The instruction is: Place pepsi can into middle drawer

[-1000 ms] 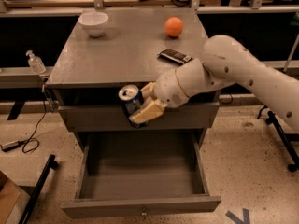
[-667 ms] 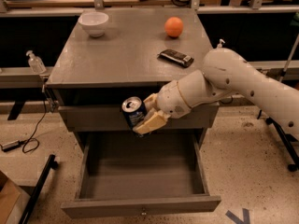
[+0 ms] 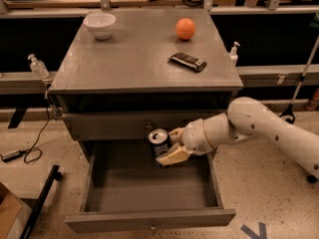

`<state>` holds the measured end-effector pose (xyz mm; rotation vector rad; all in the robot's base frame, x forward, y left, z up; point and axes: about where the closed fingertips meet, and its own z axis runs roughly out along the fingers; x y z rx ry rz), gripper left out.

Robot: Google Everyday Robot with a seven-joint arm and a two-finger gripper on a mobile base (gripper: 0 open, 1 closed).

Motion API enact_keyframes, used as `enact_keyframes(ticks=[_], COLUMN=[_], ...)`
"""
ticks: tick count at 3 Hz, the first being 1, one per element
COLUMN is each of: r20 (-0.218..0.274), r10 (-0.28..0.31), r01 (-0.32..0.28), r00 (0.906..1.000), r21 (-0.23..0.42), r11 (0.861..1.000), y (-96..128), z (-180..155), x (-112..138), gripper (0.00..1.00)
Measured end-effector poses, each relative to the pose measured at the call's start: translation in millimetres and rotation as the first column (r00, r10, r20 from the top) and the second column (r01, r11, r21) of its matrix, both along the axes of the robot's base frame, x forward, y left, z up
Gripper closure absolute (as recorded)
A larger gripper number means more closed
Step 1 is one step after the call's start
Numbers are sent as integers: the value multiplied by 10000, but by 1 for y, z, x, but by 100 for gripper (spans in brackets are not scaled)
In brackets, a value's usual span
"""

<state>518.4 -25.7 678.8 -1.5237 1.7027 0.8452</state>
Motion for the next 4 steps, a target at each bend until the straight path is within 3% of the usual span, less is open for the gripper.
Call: enact_keyframes(ticks=[2,3,4], r20=[175,800,1323], r10=[28,247,412], r01=[-31,-300,-624], r00=[9998,9965,9904], r21=[164,660,1606], r11=[9999,9974,9850], y=[6,15,21], z=[-20,-41,-72], x=[-2,-3,4], gripper=[100,100,100])
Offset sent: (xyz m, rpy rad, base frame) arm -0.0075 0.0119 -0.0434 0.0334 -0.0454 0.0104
